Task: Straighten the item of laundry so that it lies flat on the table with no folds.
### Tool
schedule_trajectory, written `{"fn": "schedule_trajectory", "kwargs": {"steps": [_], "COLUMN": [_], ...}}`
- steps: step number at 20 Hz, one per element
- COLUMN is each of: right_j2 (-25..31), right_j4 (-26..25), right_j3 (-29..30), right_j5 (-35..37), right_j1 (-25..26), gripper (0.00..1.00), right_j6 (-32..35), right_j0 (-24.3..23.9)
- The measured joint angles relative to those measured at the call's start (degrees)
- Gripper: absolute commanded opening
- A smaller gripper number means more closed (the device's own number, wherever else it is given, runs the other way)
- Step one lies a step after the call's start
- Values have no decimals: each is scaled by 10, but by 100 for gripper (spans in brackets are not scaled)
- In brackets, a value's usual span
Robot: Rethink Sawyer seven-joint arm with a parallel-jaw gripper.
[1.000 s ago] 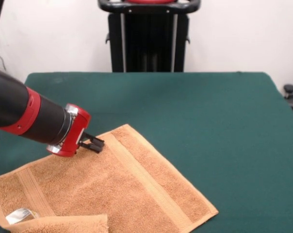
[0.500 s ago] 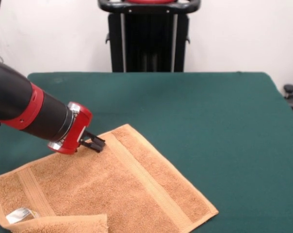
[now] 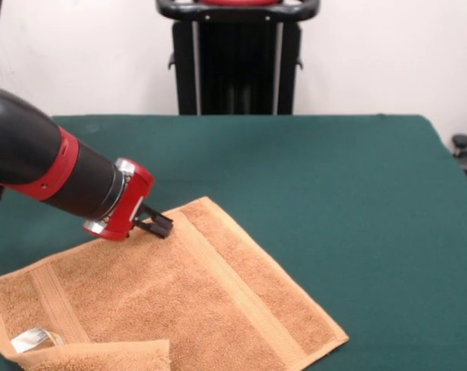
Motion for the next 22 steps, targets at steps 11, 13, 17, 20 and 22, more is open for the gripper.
{"fn": "schedule_trajectory", "kwargs": {"steps": [11,13,17,20,22], "right_j2": [-12,-13,-15,-15,-15], "right_j4": [9,9,10,9,9], "right_j3": [51,63,84,107,118], "right_j5": [-41,-49,-64,-79,-87], "right_j1": [-18,-21,-26,-31,-34], "gripper": [0,0,0,0,0], "right_j6": [0,0,0,0,0], "right_j0": [0,0,1,1,1]}}
